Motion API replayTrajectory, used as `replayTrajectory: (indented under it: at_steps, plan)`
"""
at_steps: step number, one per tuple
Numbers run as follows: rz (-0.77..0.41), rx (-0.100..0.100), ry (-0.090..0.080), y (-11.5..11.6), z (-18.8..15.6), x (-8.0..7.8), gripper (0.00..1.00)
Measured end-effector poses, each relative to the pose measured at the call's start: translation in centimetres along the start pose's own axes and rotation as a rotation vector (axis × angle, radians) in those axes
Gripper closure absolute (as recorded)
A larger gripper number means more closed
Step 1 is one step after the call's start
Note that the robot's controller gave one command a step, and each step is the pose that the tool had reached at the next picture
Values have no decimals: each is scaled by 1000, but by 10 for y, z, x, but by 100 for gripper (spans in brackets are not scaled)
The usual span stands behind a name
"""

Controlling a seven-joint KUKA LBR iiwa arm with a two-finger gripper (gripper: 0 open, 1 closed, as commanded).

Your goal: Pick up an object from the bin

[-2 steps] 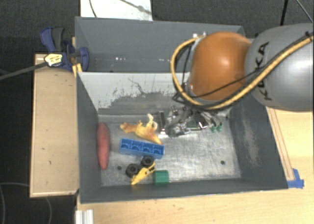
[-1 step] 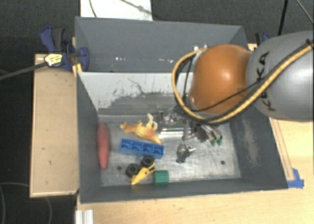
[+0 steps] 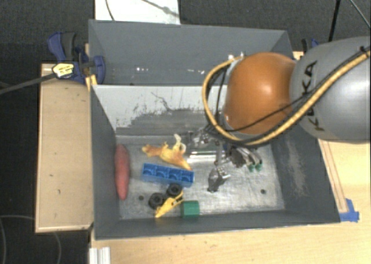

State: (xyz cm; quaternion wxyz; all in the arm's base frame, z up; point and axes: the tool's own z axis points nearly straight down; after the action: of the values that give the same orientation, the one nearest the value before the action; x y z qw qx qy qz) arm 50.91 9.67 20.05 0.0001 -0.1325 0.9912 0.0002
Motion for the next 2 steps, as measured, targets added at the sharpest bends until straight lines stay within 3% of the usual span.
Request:
replayTrajectory:
  at_steps: [1, 2]
  plan:
    - [-108, 0, -38, 40, 116, -13, 100]
    - [-107, 0, -38, 40, 116, -13, 100]
